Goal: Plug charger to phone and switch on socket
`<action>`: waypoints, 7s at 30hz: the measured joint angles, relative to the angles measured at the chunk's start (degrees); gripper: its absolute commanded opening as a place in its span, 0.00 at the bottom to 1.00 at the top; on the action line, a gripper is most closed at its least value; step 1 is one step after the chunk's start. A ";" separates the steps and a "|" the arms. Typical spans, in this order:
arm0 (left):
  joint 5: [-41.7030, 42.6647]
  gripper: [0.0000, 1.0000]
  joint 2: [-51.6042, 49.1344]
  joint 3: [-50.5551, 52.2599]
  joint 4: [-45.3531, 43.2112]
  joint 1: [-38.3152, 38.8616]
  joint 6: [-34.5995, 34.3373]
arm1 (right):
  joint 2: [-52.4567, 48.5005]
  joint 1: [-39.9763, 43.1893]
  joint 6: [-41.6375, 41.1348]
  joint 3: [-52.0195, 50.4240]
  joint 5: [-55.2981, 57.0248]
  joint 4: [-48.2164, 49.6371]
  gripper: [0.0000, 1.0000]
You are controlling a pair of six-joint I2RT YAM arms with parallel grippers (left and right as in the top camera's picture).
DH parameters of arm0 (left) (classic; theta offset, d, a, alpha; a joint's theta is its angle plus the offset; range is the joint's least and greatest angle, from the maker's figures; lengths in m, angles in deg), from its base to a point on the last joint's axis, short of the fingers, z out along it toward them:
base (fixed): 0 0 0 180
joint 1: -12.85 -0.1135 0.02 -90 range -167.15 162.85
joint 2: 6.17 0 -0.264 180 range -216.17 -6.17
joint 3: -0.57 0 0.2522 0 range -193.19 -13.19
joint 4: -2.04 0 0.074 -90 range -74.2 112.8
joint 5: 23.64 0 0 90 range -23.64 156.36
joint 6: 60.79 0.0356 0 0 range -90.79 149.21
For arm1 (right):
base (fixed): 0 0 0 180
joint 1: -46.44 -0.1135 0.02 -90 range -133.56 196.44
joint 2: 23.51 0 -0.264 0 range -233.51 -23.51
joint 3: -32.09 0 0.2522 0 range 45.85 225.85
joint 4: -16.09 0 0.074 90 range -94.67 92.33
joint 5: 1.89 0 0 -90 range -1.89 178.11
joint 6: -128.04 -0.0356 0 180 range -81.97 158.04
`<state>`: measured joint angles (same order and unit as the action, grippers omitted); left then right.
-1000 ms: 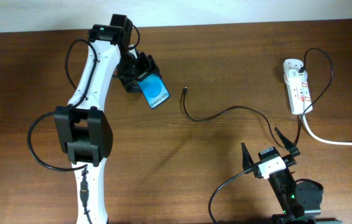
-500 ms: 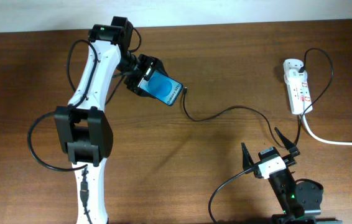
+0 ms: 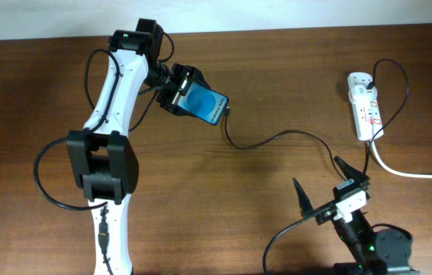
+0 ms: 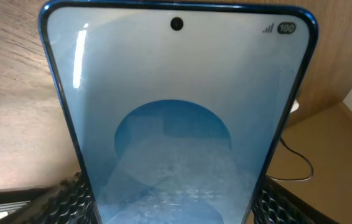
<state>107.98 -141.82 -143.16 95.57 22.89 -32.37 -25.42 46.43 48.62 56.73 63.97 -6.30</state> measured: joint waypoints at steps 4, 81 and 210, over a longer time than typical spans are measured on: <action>0.00 0.00 0.00 0.00 -0.24 0.00 -0.02 | -6.49 0.00 -1.11 11.54 -3.85 -10.08 0.98; 36.61 0.00 -3.13 -0.11 0.76 -3.65 1.62 | -74.40 0.00 -30.36 62.73 12.79 -54.36 0.99; 1.88 0.00 -5.57 -19.71 16.22 5.38 -7.48 | -94.27 -23.67 -53.59 62.84 1.75 -11.06 0.05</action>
<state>109.86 -147.40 -162.88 111.78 28.27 -39.85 -119.69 22.76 -4.97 119.57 65.72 -17.36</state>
